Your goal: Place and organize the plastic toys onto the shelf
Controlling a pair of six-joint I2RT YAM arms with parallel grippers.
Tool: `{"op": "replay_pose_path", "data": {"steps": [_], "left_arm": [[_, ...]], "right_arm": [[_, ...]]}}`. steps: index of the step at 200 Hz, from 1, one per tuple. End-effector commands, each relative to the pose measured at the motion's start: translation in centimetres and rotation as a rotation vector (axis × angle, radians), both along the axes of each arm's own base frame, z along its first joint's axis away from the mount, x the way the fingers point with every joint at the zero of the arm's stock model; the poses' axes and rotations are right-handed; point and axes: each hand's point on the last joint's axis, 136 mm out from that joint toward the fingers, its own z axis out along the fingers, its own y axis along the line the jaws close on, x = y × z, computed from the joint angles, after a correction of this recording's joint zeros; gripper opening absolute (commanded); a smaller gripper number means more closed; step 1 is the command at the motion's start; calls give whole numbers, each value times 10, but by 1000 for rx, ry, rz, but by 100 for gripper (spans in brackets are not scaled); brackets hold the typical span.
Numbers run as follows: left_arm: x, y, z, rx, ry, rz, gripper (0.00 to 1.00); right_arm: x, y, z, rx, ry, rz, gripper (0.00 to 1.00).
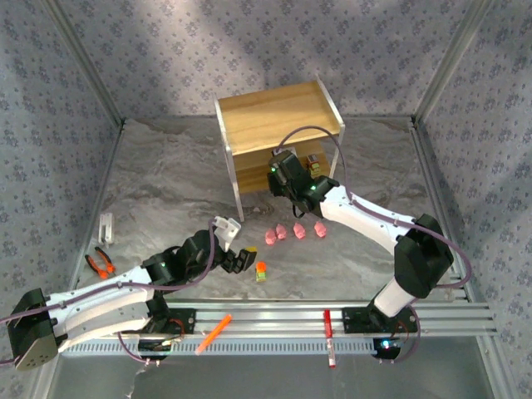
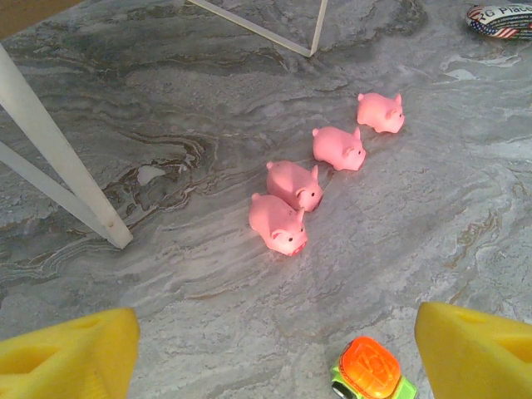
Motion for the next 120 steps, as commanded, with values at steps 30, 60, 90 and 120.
{"op": "replay_pose_path", "data": {"steps": [30, 60, 90, 120], "left_arm": [[1, 0, 0, -3, 8, 3, 86], [1, -1, -2, 3, 15, -1, 86], [1, -2, -3, 6, 19, -5, 86], [1, -2, -3, 5, 19, -5, 86]], "right_arm": [[-1, 0, 19, 5, -31, 6, 46], [-3, -1, 22, 5, -37, 4, 48], [-5, -2, 26, 7, -43, 7, 50], [-8, -1, 29, 7, -50, 10, 50]]}}
